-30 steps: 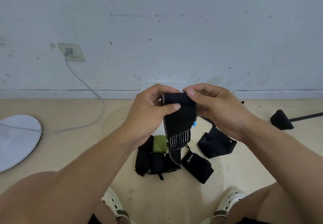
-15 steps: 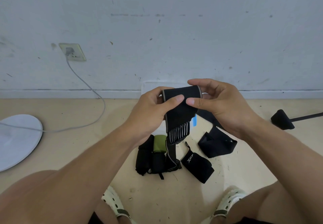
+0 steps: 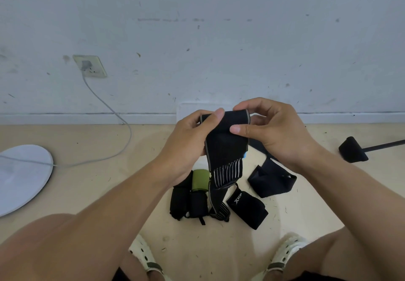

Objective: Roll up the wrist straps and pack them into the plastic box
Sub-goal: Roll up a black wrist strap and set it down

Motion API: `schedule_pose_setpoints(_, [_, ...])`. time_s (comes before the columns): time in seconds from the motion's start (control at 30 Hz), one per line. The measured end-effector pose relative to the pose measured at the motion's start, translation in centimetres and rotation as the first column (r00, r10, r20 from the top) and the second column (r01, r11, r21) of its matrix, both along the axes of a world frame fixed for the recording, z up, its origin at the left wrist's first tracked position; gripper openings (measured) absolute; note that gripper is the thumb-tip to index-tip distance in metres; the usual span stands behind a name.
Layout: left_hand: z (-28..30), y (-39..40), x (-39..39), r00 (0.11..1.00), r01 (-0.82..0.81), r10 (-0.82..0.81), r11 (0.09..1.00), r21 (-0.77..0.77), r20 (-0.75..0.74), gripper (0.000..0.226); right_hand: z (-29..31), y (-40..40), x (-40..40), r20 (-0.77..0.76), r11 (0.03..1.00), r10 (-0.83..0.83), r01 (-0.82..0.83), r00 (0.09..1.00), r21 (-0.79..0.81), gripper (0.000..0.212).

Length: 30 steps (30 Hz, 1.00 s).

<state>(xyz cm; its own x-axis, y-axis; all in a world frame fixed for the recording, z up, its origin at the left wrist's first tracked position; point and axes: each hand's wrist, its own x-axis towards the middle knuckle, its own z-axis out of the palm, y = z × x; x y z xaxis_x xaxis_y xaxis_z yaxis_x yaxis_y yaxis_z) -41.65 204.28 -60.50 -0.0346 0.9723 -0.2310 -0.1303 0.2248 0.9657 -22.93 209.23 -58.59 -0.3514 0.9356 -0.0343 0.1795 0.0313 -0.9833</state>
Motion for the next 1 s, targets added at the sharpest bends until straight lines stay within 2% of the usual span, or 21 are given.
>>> schedule_pose_setpoints(0.1, [-0.15,0.14,0.02,0.999,-0.028,0.028,1.0,-0.007,0.021,0.022,0.01,-0.17,-0.19,-0.004,1.0,0.01,-0.01,1.0,0.005,0.032])
schedule_pose_setpoints(0.27, [-0.09,0.26,-0.2,0.996,-0.067,0.065,0.998,0.02,0.067,0.012,0.01,0.08,-0.13,-0.078,0.995,0.019,-0.026,0.997,-0.095,0.036])
schedule_pose_setpoints(0.37, [-0.14,0.3,-0.37,0.996,-0.072,0.07,0.996,0.049,0.058,0.018,-0.27,0.21,-0.13,-0.109,0.987,0.033,-0.05,0.994,-0.152,0.033])
schedule_pose_setpoints(0.47, [-0.1,0.29,-0.41,0.995,-0.069,0.065,0.996,0.051,0.069,0.024,-0.35,0.27,-0.09,-0.077,0.991,0.019,-0.029,0.997,-0.128,0.024])
schedule_pose_setpoints(0.6, [0.26,0.45,-0.58,0.994,-0.04,0.041,0.999,-0.011,0.1,0.025,-0.23,0.04,-0.14,-0.07,0.996,-0.003,-0.003,0.998,-0.084,0.032])
schedule_pose_setpoints(0.77, [-0.14,0.24,-0.55,1.0,-0.021,0.022,0.999,-0.039,0.016,0.03,-0.18,0.0,0.01,-0.032,0.999,-0.005,0.003,0.999,-0.047,0.041])
schedule_pose_setpoints(1.0, [-0.05,0.3,-0.63,0.998,-0.062,0.063,0.997,0.034,-0.03,0.028,-0.06,0.34,0.16,-0.107,0.98,0.06,-0.079,0.992,-0.18,0.044])
